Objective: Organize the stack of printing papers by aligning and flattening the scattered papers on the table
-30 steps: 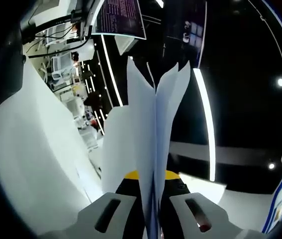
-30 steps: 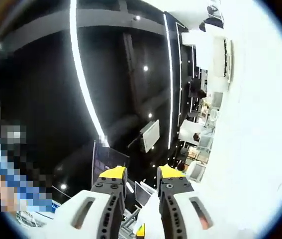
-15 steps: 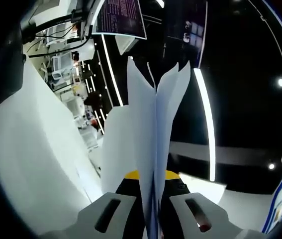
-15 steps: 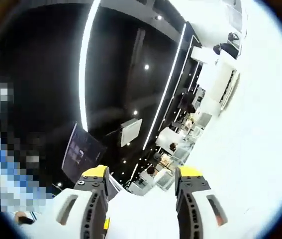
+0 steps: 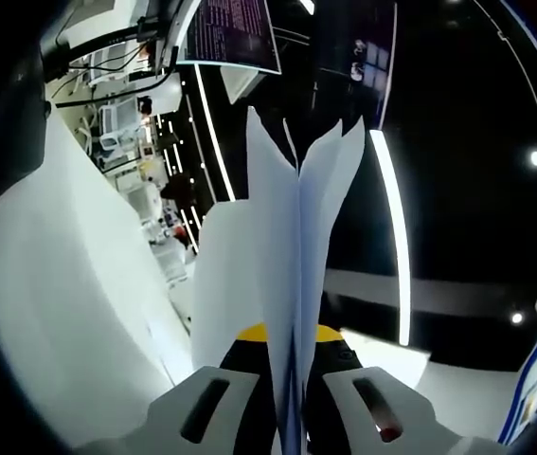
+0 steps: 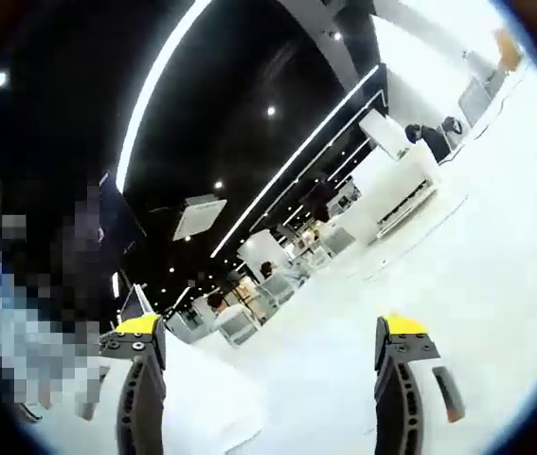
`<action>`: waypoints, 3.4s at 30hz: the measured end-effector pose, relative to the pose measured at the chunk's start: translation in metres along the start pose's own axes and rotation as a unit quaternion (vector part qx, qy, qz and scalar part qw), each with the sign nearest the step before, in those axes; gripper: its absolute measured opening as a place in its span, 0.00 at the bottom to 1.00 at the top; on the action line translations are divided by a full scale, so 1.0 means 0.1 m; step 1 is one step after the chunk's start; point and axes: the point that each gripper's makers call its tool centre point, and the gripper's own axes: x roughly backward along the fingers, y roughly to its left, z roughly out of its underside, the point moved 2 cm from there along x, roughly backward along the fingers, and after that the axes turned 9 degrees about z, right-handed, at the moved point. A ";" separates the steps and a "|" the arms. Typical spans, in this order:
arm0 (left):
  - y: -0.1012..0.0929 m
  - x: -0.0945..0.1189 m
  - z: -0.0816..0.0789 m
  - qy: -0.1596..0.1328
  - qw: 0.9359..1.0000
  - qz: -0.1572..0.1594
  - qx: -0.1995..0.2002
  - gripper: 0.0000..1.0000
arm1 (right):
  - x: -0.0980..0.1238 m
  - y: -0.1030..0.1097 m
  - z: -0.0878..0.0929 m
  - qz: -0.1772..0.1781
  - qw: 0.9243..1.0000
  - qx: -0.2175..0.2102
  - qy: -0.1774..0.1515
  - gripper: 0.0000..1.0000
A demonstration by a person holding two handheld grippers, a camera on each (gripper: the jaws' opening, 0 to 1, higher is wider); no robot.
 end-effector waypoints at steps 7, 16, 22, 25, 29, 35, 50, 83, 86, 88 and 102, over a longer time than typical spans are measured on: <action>0.01 0.00 -0.01 -0.001 1.000 0.000 0.002 0.06 | 0.05 -0.08 0.00 0.017 0.999 0.036 0.010 0.90; 0.02 0.00 -0.01 -0.001 1.000 -0.001 0.003 0.07 | 0.09 -0.17 0.02 0.035 0.995 0.085 0.032 0.90; 0.02 0.00 -0.01 -0.001 1.000 -0.001 0.003 0.07 | 0.10 -0.20 0.02 0.044 0.991 0.122 0.039 0.90; 0.02 0.00 -0.01 -0.002 1.000 -0.001 0.003 0.07 | 0.11 -0.23 0.02 0.050 0.988 0.139 0.043 0.90; 0.02 0.00 -0.01 -0.002 1.000 -0.001 0.004 0.07 | 0.13 -0.28 0.03 0.060 0.985 0.156 0.048 0.90; 0.02 0.01 -0.01 -0.002 1.000 0.000 0.004 0.07 | 0.15 -0.37 0.09 0.077 0.979 0.178 0.059 0.90; 0.03 0.01 -0.02 -0.003 1.000 -0.001 0.004 0.07 | 0.14 -0.37 0.32 0.091 0.966 0.229 0.083 0.90; 0.02 0.01 -0.01 -0.003 1.000 0.000 0.005 0.07 | 0.06 -0.36 0.93 0.079 0.908 0.341 0.230 0.87; 0.02 0.01 -0.02 -0.004 1.000 0.000 0.005 0.07 | 0.06 -0.33 0.94 0.078 0.908 0.341 0.229 0.86; 0.02 0.01 -0.02 -0.004 1.000 0.000 0.005 0.07 | 0.06 -0.33 0.94 0.078 0.909 0.340 0.228 0.86; 0.02 0.01 -0.02 -0.005 1.000 0.001 0.004 0.07 | 0.14 -0.16 0.98 0.028 0.909 0.347 0.229 0.54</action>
